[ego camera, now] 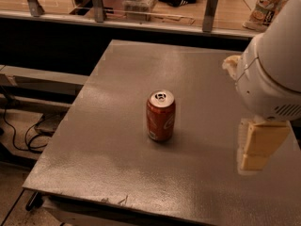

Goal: Pick green rice chip bag

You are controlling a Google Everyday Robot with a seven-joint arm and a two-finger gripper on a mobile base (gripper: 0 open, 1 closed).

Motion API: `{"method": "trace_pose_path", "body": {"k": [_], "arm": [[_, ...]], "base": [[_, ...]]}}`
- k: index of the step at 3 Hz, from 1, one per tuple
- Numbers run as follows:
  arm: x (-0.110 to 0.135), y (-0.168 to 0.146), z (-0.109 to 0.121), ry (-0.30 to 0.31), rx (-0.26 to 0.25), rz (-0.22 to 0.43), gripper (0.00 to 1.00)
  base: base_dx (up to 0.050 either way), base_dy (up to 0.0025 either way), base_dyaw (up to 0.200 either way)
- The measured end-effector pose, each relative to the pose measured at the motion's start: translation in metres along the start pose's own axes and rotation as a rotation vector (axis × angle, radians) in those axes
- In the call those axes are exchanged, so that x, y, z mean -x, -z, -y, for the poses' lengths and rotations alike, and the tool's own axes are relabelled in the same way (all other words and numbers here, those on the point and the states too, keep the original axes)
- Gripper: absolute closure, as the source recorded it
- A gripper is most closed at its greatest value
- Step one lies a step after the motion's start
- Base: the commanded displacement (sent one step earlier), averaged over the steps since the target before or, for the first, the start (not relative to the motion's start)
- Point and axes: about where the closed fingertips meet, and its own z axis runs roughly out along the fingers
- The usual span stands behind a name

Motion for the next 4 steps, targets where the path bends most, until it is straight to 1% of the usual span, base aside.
{"method": "trace_pose_path", "body": {"k": [4], "arm": [[0.0, 0.0, 0.0, 0.0, 0.0, 0.0, 0.0]], "base": [[0.0, 0.0, 0.0]]}}
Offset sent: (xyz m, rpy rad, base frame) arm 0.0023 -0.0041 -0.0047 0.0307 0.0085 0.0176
